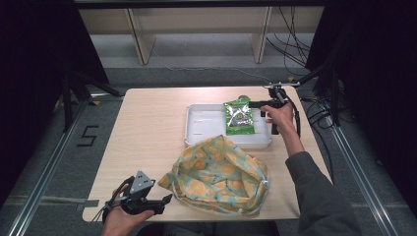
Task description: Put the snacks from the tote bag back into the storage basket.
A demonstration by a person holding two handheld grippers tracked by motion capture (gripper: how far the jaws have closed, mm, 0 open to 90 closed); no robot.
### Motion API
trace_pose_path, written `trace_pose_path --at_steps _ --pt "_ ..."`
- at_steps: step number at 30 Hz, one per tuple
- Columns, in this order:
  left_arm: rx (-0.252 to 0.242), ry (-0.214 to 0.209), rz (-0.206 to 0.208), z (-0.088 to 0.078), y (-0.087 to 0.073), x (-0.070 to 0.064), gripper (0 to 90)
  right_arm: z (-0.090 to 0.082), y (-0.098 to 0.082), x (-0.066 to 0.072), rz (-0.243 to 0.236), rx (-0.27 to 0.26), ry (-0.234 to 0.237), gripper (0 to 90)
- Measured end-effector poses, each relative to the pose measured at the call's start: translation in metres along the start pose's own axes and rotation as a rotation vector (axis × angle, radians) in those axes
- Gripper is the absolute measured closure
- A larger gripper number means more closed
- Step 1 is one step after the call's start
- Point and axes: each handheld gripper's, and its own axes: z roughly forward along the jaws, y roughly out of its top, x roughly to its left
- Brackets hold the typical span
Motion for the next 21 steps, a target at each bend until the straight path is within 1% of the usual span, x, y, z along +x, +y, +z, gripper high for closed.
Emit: trace_pose_path --at_steps 1,2,3,4,5,6,7,8,9,10,11,13,14,16,17,18,19,20,21 --pt "-0.001 0.000 -0.001 0.000 0.000 0.000 23.7 -0.002 0.000 0.001 -0.022 0.002 -0.002 52.6" --pt "-0.002 0.001 -0.002 0.000 0.000 0.000 23.7 -0.003 -0.001 0.002 -0.025 -0.001 0.016 52.5" --pt "0.000 0.001 -0.001 0.000 0.000 0.000 23.7 -0.006 -0.001 0.004 -0.036 0.006 0.006 52.6" --pt "0.001 0.005 0.001 0.000 0.000 0.000 23.7 -0.007 -0.001 0.003 -0.077 -0.014 0.005 52.6" --pt "-0.002 0.007 0.002 0.000 0.000 0.000 23.7 -0.009 -0.002 0.005 -0.084 -0.010 0.008 52.2" --pt "-0.002 0.001 -0.001 0.000 0.000 0.001 23.7 -0.012 -0.002 0.009 -0.057 0.003 0.013 51.8" --pt "0.002 0.005 -0.001 0.000 0.000 0.000 23.7 -0.014 -0.003 0.012 -0.046 0.004 0.015 51.6" --pt "0.000 0.001 -0.003 0.000 0.000 0.000 23.7 -0.016 -0.002 0.010 -0.106 -0.008 0.013 51.3" --pt "-0.005 0.004 -0.007 0.001 0.000 0.000 23.7 -0.018 -0.004 0.014 -0.077 0.000 0.019 51.1" --pt "-0.010 0.007 -0.011 0.001 0.000 0.000 23.7 -0.020 -0.004 0.016 -0.079 0.003 0.021 50.8" --pt "-0.008 0.007 -0.010 0.001 0.000 0.000 23.7 -0.022 -0.005 0.017 -0.101 -0.003 0.018 50.4" --pt "-0.009 0.007 -0.010 0.001 0.000 0.000 23.7 -0.026 -0.005 0.019 -0.119 0.000 0.023 49.8" --pt "-0.008 0.007 -0.010 0.001 0.000 0.000 23.7 -0.027 -0.006 0.019 -0.135 -0.001 0.026 49.4" --pt "-0.010 0.007 -0.011 0.001 0.000 0.000 23.7 -0.031 -0.008 0.026 -0.098 0.017 0.033 49.0" --pt "-0.010 0.007 -0.011 0.001 0.000 0.000 23.6 -0.031 -0.008 0.023 -0.163 -0.005 0.035 48.8" --pt "-0.009 0.007 -0.010 0.001 0.000 0.000 23.7 -0.033 -0.009 0.026 -0.145 0.005 0.036 48.7" --pt "-0.010 0.007 -0.010 0.001 0.000 0.000 23.6 -0.034 -0.010 0.027 -0.153 0.005 0.034 48.5" --pt "-0.011 0.008 -0.010 0.001 0.000 0.000 23.7 -0.036 -0.011 0.030 -0.134 0.008 0.044 48.4" --pt "-0.011 0.007 -0.008 0.001 0.000 0.000 23.7 -0.037 -0.011 0.029 -0.156 0.004 0.042 48.2"
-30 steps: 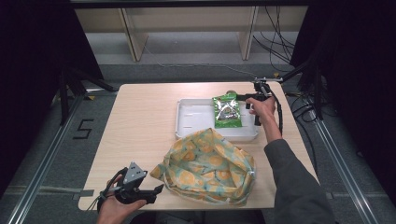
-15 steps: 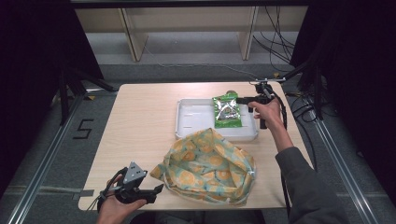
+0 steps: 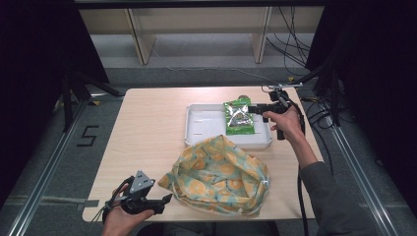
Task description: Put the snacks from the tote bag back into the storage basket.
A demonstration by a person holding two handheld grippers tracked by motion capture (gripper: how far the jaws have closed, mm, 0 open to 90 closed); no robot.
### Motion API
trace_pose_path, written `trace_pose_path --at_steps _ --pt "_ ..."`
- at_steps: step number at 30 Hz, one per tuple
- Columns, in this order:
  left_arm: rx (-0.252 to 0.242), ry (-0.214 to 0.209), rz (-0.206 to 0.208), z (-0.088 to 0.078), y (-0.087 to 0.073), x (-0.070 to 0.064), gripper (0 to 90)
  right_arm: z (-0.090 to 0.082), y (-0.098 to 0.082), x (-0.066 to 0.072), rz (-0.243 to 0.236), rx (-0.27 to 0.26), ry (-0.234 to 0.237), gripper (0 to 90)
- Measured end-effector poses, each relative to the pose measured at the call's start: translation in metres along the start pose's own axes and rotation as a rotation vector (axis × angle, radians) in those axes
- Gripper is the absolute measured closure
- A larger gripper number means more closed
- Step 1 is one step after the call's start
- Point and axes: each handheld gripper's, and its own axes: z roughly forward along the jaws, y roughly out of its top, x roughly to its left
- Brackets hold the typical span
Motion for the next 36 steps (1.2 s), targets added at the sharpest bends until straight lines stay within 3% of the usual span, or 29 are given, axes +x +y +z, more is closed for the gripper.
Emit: trace_pose_path --at_steps 1,2,6,7,8,9,10,11,12,15,16,18,20,21,24,26,28,30,34,36 --pt "0.005 -0.007 0.005 0.000 0.000 0.001 23.6 0.000 0.000 -0.001 -0.025 -0.006 0.002 48.2" --pt "0.009 -0.004 0.007 -0.001 0.000 0.001 23.6 -0.002 -0.002 0.003 0.006 0.006 0.004 48.0" --pt "0.011 -0.004 0.012 -0.001 0.000 0.001 23.6 -0.005 -0.005 0.003 -0.049 0.004 0.000 47.6" --pt "0.003 -0.006 0.002 0.000 0.000 0.001 23.6 -0.006 -0.006 0.007 -0.010 0.009 0.011 47.4" --pt "0.008 -0.004 0.007 -0.001 0.000 0.001 23.6 -0.006 -0.007 0.008 -0.006 0.011 0.014 47.2" --pt "0.009 -0.004 0.010 -0.001 0.000 0.001 23.6 -0.007 -0.007 0.005 -0.056 0.003 0.013 47.0" --pt "0.008 -0.004 0.009 -0.001 0.000 0.001 23.6 -0.008 -0.008 0.007 -0.036 0.004 0.013 46.9" --pt "0.008 -0.004 0.010 -0.001 0.000 0.001 23.6 -0.010 -0.009 0.006 -0.053 0.005 0.003 46.6" --pt "0.008 -0.004 0.009 -0.001 0.000 0.001 23.6 -0.011 -0.010 0.009 -0.025 0.012 0.016 46.4" --pt "0.008 -0.003 0.010 -0.001 0.000 0.001 23.6 -0.015 -0.014 0.011 -0.031 0.008 0.028 45.3" --pt "0.008 -0.004 0.014 -0.001 0.000 0.001 23.6 -0.016 -0.015 0.009 -0.061 0.003 0.023 45.3" --pt "0.008 -0.003 0.012 -0.001 0.000 0.001 23.5 -0.020 -0.018 0.012 -0.039 0.007 0.032 45.0" --pt "0.009 -0.002 0.011 -0.001 0.000 0.001 23.6 -0.022 -0.021 0.011 -0.072 -0.005 0.030 44.7" --pt "0.009 -0.002 0.011 -0.001 0.000 0.001 23.6 -0.024 -0.023 0.013 -0.049 -0.002 0.041 44.6" --pt "0.010 -0.002 0.010 -0.001 0.000 0.001 23.5 -0.028 -0.027 0.011 -0.070 -0.001 0.034 44.4" --pt "0.010 -0.002 0.011 -0.001 0.000 0.001 23.6 -0.031 -0.031 0.013 -0.037 0.004 0.035 44.5" --pt "0.006 -0.004 0.009 0.000 0.000 0.001 23.6 -0.034 -0.033 0.009 -0.074 -0.003 0.034 44.4" --pt "0.006 -0.004 0.010 0.000 0.000 0.001 23.5 -0.037 -0.036 0.011 -0.046 0.007 0.036 44.2" --pt "0.005 -0.003 0.007 0.000 0.000 0.001 23.5 -0.043 -0.042 0.009 -0.079 0.006 0.033 44.0" --pt "0.009 0.000 0.008 -0.001 0.000 0.001 23.6 -0.045 -0.048 0.012 -0.055 0.008 0.043 44.0"
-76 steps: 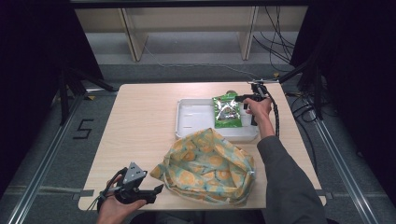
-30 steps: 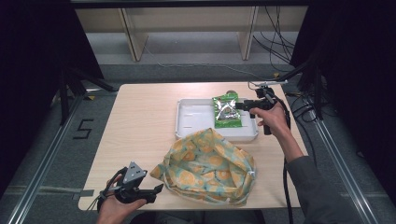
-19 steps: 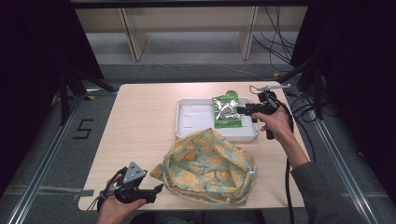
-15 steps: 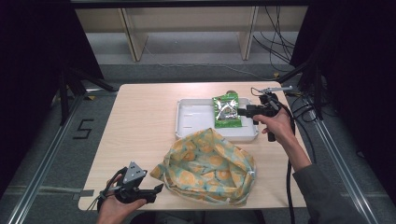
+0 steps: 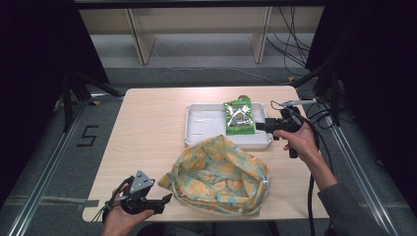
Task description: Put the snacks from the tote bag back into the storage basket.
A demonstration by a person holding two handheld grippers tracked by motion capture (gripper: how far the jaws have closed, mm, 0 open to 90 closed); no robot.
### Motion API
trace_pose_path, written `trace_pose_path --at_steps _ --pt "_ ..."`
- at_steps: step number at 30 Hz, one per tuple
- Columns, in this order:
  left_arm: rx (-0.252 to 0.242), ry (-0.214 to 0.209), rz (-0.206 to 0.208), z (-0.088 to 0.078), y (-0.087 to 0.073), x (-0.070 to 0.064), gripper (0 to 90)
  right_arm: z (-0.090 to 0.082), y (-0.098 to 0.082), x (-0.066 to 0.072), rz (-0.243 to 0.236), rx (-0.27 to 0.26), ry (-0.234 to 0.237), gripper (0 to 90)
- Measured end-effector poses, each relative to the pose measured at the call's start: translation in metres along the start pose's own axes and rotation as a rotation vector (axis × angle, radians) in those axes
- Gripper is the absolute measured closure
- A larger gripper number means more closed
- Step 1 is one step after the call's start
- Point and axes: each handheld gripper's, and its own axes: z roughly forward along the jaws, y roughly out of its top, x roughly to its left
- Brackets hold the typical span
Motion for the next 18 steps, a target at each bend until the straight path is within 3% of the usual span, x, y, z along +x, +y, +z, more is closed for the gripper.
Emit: trace_pose_path --at_steps 5,6,7,10,14,15,18 --pt "-0.012 0.003 -0.010 0.001 0.000 -0.001 23.6 -0.003 -0.012 -0.002 -0.003 0.009 0.006 43.8" --pt "-0.005 -0.003 -0.007 0.001 0.000 -0.001 23.6 -0.004 -0.014 -0.005 -0.026 0.011 0.003 43.8" --pt "0.016 -0.002 0.019 -0.001 0.000 0.001 23.5 -0.005 -0.016 -0.003 0.019 0.018 0.006 43.7" --pt "-0.009 -0.004 -0.009 0.001 0.000 0.000 23.5 -0.006 -0.021 -0.005 0.000 0.018 -0.008 43.1" --pt "-0.015 -0.005 -0.008 0.001 0.000 0.000 23.6 -0.010 -0.029 -0.004 0.008 0.023 -0.011 41.9" --pt "0.001 -0.002 0.004 0.000 0.000 0.000 23.5 -0.010 -0.031 -0.008 -0.027 0.014 -0.020 41.8" --pt "-0.007 -0.002 -0.006 0.001 0.000 0.000 23.5 -0.013 -0.038 -0.007 -0.026 0.016 -0.018 41.4"
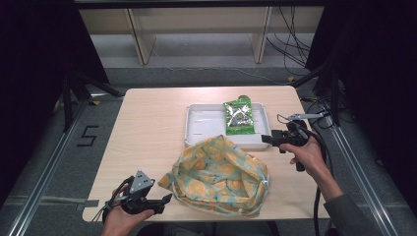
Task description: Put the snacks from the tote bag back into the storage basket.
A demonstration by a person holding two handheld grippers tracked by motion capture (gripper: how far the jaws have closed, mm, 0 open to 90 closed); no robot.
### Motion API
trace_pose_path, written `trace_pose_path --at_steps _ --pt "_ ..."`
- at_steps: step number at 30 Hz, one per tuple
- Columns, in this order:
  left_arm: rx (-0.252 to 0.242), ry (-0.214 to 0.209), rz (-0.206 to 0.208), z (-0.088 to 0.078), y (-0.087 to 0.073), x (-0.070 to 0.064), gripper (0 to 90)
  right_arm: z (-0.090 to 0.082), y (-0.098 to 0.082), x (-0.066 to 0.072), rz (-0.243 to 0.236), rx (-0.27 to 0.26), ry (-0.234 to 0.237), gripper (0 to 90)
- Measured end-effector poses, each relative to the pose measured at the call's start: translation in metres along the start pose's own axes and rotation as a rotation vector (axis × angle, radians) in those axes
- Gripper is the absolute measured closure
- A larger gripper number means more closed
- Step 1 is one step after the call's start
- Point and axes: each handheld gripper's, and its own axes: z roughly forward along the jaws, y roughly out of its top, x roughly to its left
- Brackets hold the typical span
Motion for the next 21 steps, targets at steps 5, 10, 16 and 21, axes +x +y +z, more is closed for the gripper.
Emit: trace_pose_path --at_steps 5,10,16,21 --pt "0.006 0.001 0.003 0.000 0.000 0.000 23.6 -0.005 -0.011 0.000 0.005 0.000 0.005 41.3" --pt "0.007 0.002 0.007 -0.001 0.000 0.000 23.6 -0.009 -0.020 0.001 0.012 0.005 0.006 41.2" --pt "0.006 0.001 0.003 -0.001 0.000 0.001 23.6 -0.013 -0.029 0.003 0.009 0.000 0.009 40.9" --pt "0.004 0.003 0.006 -0.001 0.000 0.001 23.6 -0.018 -0.036 0.007 0.040 0.005 0.011 40.8"
